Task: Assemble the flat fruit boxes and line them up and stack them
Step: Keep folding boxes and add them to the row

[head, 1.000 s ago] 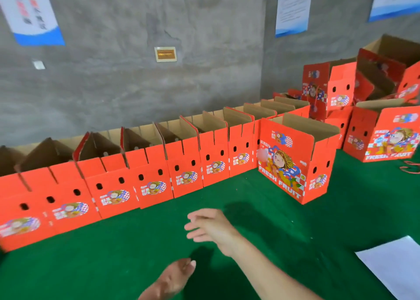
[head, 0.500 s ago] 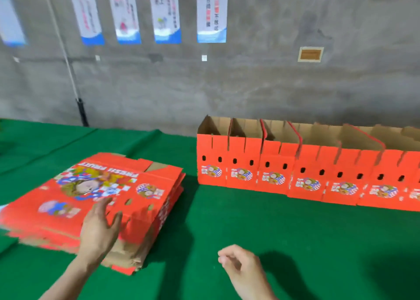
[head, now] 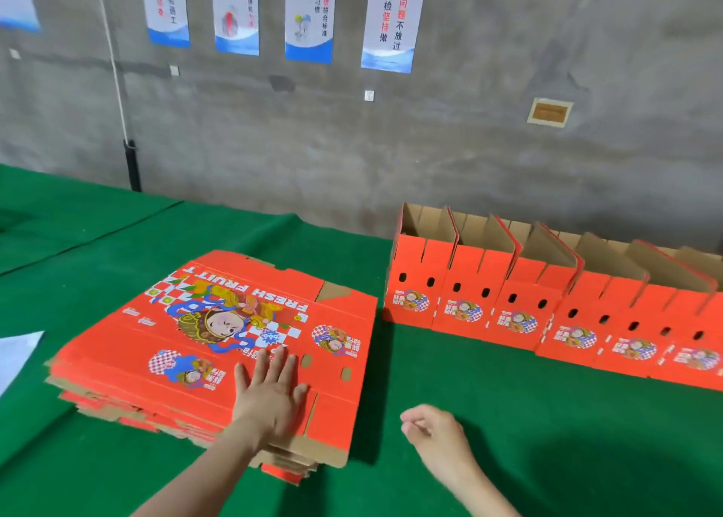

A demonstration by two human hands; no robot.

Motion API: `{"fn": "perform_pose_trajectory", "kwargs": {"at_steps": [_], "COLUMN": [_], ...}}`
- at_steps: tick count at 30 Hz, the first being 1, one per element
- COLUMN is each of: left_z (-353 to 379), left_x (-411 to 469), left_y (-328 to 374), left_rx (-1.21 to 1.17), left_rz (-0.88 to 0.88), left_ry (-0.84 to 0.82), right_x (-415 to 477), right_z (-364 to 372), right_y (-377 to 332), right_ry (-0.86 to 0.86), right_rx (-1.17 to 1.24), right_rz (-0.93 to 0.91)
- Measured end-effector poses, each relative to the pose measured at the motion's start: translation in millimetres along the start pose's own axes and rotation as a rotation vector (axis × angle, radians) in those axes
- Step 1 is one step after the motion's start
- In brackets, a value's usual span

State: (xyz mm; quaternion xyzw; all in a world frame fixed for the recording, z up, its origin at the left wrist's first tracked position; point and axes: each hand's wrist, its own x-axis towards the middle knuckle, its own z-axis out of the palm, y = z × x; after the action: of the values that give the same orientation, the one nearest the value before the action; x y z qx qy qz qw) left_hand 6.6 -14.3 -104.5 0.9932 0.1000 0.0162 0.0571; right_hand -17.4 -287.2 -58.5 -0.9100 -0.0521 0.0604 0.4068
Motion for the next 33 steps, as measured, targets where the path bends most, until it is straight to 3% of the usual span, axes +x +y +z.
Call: {"fn": "perform_pose_trajectory", "kwargs": {"at_steps": [5,8,10,12,14,19,24,33], "left_z": [16,17,13,3,-9,-44,-73,-119], "left_x": [-37,-55,-59,-60,-58,-47,-34,-3], "left_y": [27,41,44,46,49,51,64,111], "left_rx": [-0.004,-0.008,-0.014,-0.037,-0.081,-0.257,-0.519,-0.859], "left_rz": [0.087,0.124,0.141,0.144,0.144,0.224,0.279,0.108], "left_ry": [0.016,-0.009,-0.023,-0.015,0.004,0.167,0.324,0.596], "right_x": [31,49,59,67,71,71,52,-22], "right_z": [27,39,41,42,36,-4,-67,-181], "right_y": [-1,-6,-13,-20,-31,-48,-37,71], "right_ry": [-0.068,-0.080,0.028,0.196,0.340,0.424,0.634,0.891], "right_rx": [0.070,0.505,0.821,0.863,0.831,0.842,0.813,0.952], "right_rz": [0.224,0.456,0.606,0.671,0.651,0.391,0.164,0.147]}}
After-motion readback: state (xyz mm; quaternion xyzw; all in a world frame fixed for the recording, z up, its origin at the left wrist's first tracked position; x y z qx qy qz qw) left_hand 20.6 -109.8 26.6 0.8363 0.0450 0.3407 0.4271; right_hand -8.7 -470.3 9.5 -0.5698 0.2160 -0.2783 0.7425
